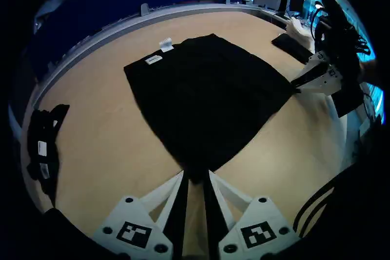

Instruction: Fold towel

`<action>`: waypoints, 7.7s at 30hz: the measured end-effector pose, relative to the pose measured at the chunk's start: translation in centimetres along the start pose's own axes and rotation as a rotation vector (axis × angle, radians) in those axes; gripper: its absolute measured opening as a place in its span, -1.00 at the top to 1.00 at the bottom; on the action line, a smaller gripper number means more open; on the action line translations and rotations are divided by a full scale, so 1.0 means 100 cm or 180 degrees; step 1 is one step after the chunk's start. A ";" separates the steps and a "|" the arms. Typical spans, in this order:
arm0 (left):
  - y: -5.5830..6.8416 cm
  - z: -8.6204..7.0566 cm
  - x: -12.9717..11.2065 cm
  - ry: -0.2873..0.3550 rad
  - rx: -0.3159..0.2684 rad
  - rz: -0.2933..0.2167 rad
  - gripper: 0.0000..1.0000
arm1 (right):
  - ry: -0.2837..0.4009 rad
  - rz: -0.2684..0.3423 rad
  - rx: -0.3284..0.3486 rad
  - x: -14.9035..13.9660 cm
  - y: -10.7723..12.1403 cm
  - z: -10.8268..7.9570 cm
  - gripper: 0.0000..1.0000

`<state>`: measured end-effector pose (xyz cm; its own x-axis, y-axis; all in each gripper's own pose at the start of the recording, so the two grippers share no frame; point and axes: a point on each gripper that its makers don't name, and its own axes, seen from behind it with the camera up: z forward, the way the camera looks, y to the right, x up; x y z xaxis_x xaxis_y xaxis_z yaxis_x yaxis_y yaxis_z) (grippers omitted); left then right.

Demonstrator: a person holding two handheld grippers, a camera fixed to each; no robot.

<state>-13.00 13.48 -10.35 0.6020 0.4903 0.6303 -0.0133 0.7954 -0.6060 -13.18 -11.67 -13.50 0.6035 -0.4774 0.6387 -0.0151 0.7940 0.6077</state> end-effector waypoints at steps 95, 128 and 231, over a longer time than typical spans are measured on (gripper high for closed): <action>-0.050 -0.050 0.118 0.0345 0.0066 -0.0279 0.83 | 0.0256 0.0066 -0.0026 0.116 0.052 -0.056 0.74; -0.079 0.029 0.119 0.0156 0.0092 -0.0291 0.82 | 0.0062 0.0289 -0.0050 0.116 0.085 0.008 0.74; -0.085 -0.111 -0.052 0.0132 0.1048 -0.1387 -0.97 | -0.0324 -0.0234 0.0100 0.053 0.046 0.006 -0.64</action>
<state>-7.17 0.22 -13.85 0.6385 0.0813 0.7653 -0.0008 0.9945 -0.1050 -10.50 -10.77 -7.00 0.5199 -0.5709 0.6355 0.0002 0.7440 0.6682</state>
